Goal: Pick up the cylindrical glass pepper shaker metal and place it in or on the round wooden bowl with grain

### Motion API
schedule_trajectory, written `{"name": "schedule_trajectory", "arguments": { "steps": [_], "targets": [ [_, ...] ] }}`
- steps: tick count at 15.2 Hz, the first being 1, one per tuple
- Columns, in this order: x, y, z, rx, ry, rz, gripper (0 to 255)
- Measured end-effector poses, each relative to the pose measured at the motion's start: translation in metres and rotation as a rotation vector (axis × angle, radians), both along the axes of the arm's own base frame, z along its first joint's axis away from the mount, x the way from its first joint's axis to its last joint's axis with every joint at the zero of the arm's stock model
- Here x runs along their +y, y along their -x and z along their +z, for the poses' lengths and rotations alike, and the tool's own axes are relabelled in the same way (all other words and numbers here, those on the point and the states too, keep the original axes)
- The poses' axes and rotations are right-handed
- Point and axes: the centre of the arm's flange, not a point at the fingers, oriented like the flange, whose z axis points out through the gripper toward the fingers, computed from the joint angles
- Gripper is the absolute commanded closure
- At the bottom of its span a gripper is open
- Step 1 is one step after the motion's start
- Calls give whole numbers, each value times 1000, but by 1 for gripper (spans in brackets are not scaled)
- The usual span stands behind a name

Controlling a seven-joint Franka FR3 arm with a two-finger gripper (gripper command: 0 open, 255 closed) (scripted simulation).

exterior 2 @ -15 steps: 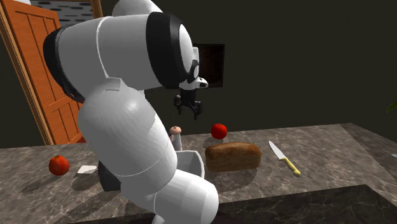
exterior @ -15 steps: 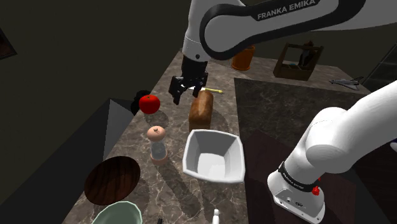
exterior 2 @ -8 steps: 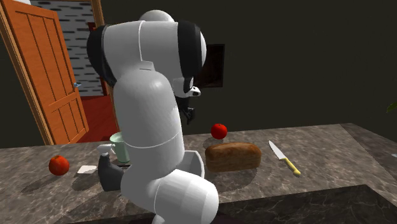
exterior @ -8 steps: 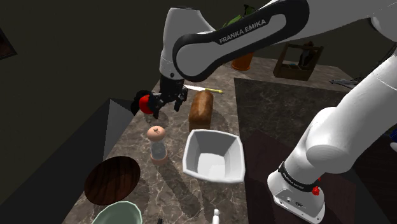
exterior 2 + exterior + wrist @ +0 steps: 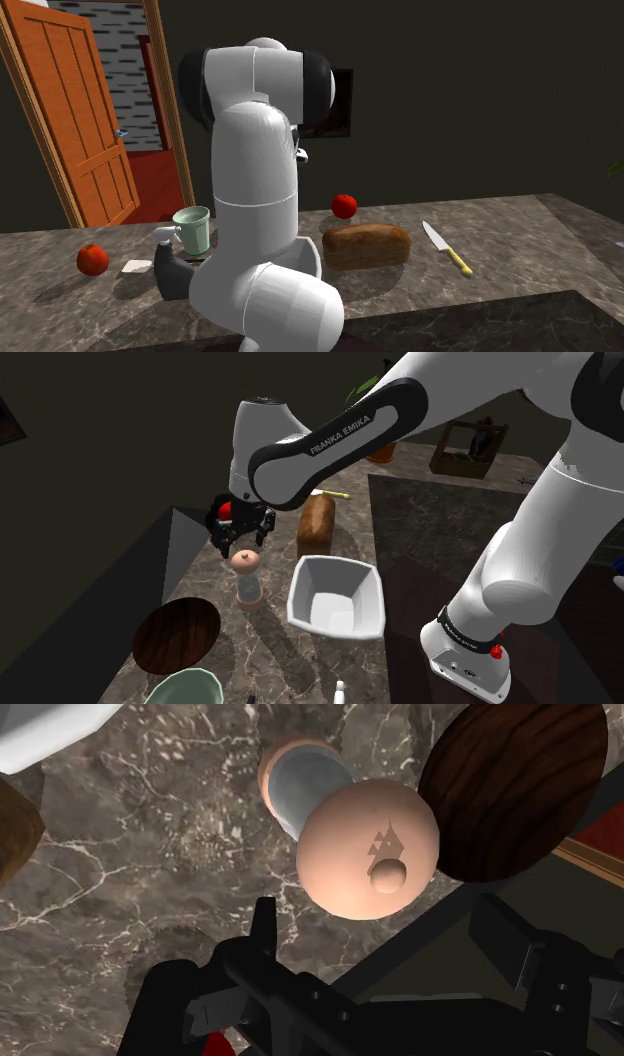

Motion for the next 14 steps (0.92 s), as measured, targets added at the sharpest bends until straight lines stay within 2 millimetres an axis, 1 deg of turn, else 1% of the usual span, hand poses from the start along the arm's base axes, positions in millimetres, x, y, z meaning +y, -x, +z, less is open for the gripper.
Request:
{"name": "schedule_trajectory", "arguments": {
  "steps": [3,4,10,11,14],
  "targets": [
    [3,-2,-18,0,0,0,0],
    [4,-2,-21,0,0,0,0],
    [4,-2,-25,0,0,0,0],
    [4,-2,-25,0,0,0,255],
    [4,-2,-25,0,0,0,255]
  ]
}}
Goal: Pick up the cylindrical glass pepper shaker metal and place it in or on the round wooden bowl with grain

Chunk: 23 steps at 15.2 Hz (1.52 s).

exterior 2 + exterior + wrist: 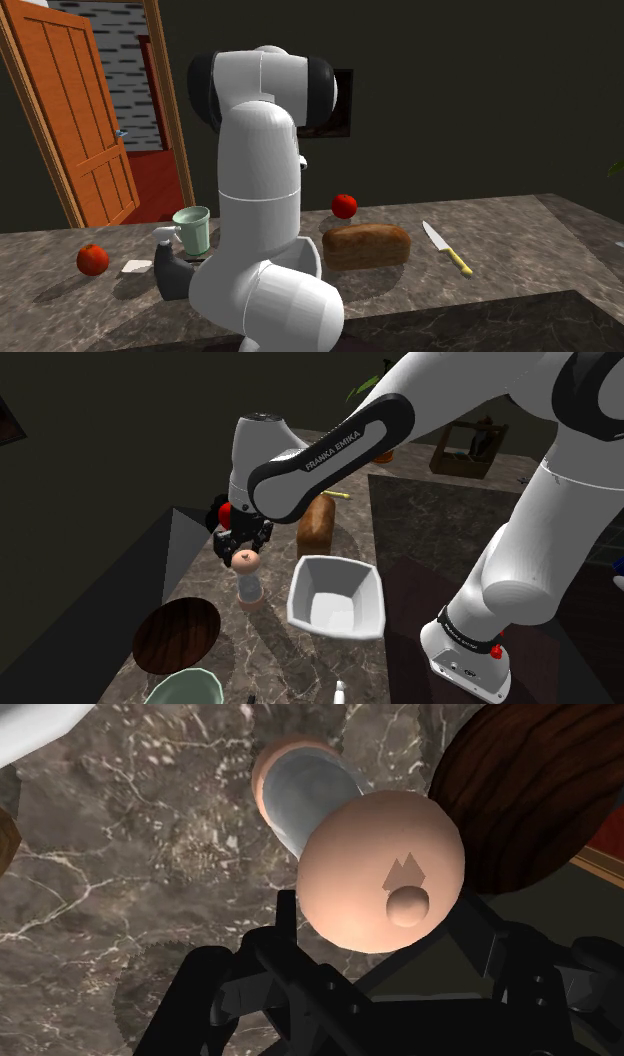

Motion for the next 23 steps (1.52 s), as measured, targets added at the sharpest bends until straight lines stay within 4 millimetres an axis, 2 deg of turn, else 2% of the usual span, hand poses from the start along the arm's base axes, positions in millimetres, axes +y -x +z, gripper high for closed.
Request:
{"name": "schedule_trajectory", "arguments": {
  "steps": [8,23],
  "targets": [
    [0,0,2,0,0,0,255],
    [0,-1,79,0,0,0,255]
  ]
}}
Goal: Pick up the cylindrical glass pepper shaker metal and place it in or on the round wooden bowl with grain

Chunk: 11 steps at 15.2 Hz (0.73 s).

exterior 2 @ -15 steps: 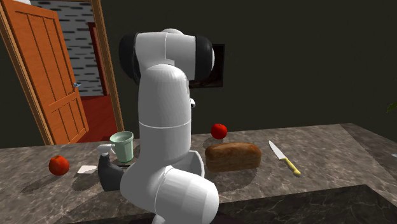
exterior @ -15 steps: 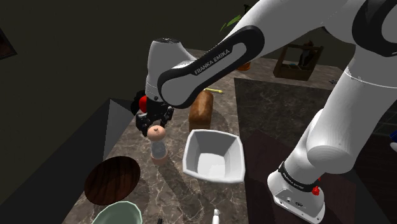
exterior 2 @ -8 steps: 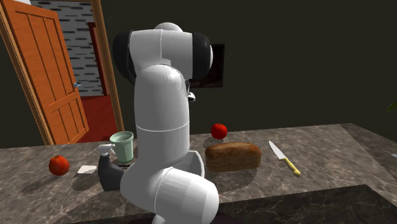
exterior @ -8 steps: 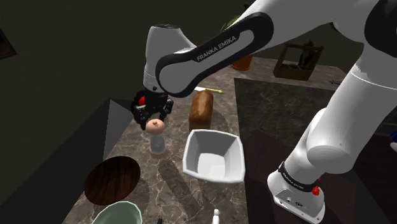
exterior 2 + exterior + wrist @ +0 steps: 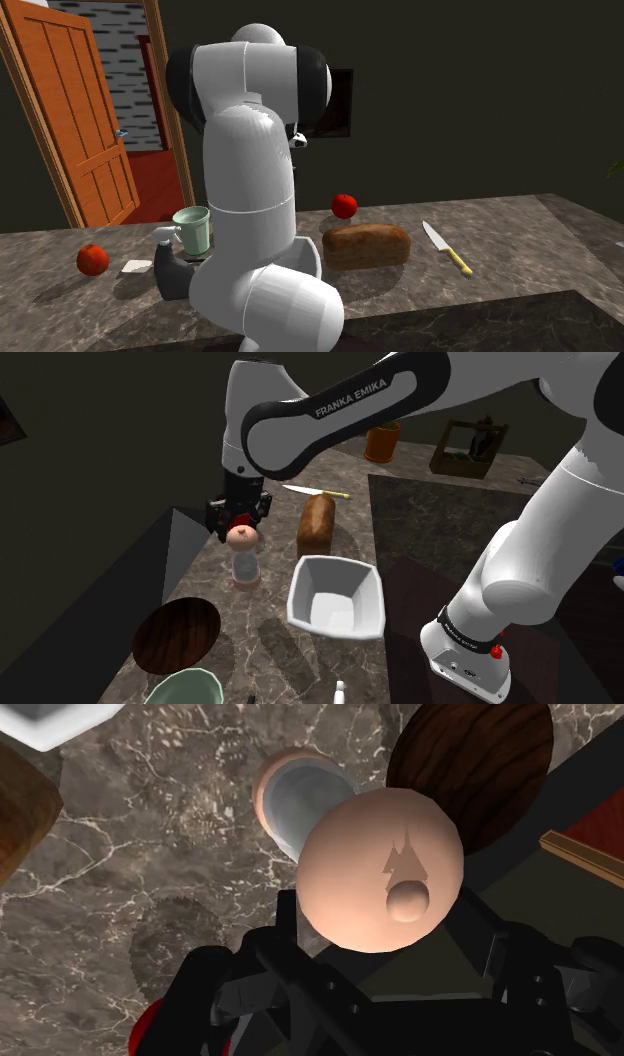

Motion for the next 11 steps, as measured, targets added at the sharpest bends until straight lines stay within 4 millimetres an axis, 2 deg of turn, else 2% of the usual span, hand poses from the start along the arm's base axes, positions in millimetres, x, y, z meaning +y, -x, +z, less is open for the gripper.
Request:
{"name": "schedule_trajectory", "arguments": {
  "steps": [7,9,11],
  "targets": [
    [0,1,36,0,0,0,255],
    [14,-1,44,0,0,1,255],
    [37,-2,54,0,0,2,255]
  ]
}}
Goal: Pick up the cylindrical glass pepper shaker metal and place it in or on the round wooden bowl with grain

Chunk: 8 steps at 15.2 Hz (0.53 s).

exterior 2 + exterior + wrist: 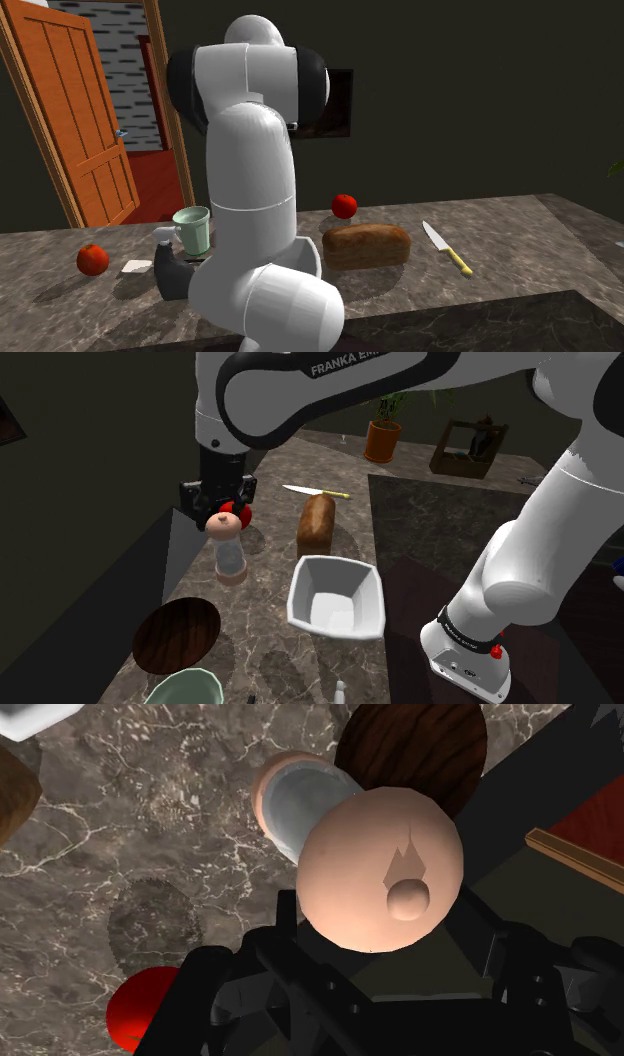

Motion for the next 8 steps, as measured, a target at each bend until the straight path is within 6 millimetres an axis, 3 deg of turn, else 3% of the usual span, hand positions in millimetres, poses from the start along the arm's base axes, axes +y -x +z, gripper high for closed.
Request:
{"name": "schedule_trajectory", "arguments": {
  "steps": [8],
  "targets": [
    [95,-16,39,0,0,1,255]
  ]
}}
